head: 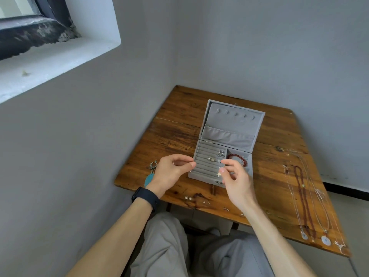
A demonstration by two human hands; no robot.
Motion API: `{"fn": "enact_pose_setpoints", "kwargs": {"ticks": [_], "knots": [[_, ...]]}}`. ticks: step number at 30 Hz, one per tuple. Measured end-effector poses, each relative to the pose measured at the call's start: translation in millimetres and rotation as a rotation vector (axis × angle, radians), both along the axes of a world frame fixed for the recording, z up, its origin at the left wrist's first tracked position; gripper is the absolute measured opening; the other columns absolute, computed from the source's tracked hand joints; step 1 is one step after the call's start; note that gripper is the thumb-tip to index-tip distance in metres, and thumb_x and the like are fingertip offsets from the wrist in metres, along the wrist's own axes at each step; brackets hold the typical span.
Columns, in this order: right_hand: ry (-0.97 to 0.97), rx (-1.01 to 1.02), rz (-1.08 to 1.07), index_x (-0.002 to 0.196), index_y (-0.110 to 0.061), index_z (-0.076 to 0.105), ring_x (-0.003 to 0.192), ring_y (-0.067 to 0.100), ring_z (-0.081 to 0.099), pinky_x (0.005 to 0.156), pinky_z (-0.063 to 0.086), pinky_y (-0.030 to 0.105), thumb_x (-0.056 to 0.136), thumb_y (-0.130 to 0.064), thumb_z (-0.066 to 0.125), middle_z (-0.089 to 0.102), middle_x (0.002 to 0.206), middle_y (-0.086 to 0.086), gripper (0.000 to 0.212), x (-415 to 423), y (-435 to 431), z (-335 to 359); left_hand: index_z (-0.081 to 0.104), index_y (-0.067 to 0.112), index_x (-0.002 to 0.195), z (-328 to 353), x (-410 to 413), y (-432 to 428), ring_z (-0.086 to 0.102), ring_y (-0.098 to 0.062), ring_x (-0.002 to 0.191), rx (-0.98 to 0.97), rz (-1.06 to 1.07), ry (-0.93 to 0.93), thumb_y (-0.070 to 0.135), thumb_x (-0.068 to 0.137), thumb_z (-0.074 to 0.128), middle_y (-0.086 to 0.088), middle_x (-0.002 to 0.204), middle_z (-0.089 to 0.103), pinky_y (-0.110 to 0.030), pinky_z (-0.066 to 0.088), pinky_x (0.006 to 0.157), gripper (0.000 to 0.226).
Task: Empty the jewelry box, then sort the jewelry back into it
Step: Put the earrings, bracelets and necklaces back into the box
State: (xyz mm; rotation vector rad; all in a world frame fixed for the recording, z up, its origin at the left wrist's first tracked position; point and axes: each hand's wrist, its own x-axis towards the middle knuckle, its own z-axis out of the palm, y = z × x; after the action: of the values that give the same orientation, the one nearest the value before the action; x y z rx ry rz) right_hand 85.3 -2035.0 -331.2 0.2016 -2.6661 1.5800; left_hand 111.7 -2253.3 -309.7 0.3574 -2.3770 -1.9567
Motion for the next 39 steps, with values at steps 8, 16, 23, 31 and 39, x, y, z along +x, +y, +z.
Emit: {"fn": "enact_pose_setpoints", "kwargs": {"ticks": [8, 16, 23, 31, 39], "knots": [[0.008, 0.130, 0.095, 0.102, -0.030, 0.069, 0.092, 0.002, 0.067, 0.080, 0.053, 0.019, 0.094, -0.025, 0.066, 0.072, 0.093, -0.017, 0.009, -48.4, -15.3, 9.1, 0.079, 0.029, 0.104, -0.6, -16.4, -15.2, 0.065, 0.007, 0.091, 0.135, 0.021, -0.021, 0.024, 0.089, 0.074, 0.017, 0.100, 0.075, -0.010, 0.046, 0.073, 0.016], [0.001, 0.328, 0.137, 0.093, -0.034, 0.071, 0.083, -0.007, 0.059, 0.067, 0.040, 0.009, 0.092, -0.028, 0.067, 0.066, 0.085, -0.022, 0.007, -93.4, -47.9, 19.0, 0.079, 0.027, 0.101, -9.9, -27.9, -27.1, 0.067, 0.006, 0.086, 0.180, 0.064, -0.005, 0.021, 0.089, 0.075, 0.014, 0.095, 0.076, -0.007, 0.047, 0.067, 0.015], [-0.050, 0.428, 0.082, 0.097, -0.032, 0.075, 0.092, 0.010, 0.065, 0.077, 0.047, 0.025, 0.092, -0.034, 0.066, 0.070, 0.088, -0.014, 0.011, -117.9, -63.3, 7.9, 0.080, 0.025, 0.100, -16.3, -30.9, -30.4, 0.066, 0.006, 0.082, 0.202, 0.063, -0.013, 0.019, 0.088, 0.076, 0.014, 0.092, 0.076, -0.009, 0.048, 0.069, 0.014], [-0.145, 0.483, 0.012, 0.094, -0.036, 0.075, 0.093, 0.020, 0.068, 0.083, 0.057, 0.037, 0.088, -0.041, 0.066, 0.075, 0.095, -0.007, 0.012, -129.4, -71.9, 1.3, 0.080, 0.028, 0.099, -18.9, -29.6, -34.1, 0.067, -0.002, 0.092, 0.206, 0.062, -0.015, 0.021, 0.087, 0.077, 0.013, 0.097, 0.076, -0.014, 0.053, 0.078, 0.014], [-0.179, 0.539, -0.081, 0.079, -0.044, 0.069, 0.093, 0.017, 0.067, 0.082, 0.056, 0.036, 0.085, -0.045, 0.066, 0.072, 0.093, -0.016, 0.007, -131.4, -75.4, 5.3, 0.080, 0.029, 0.098, -15.4, -32.4, -33.5, 0.066, 0.002, 0.087, 0.183, 0.040, 0.013, 0.022, 0.088, 0.076, 0.015, 0.094, 0.076, -0.014, 0.052, 0.077, 0.013]]}}
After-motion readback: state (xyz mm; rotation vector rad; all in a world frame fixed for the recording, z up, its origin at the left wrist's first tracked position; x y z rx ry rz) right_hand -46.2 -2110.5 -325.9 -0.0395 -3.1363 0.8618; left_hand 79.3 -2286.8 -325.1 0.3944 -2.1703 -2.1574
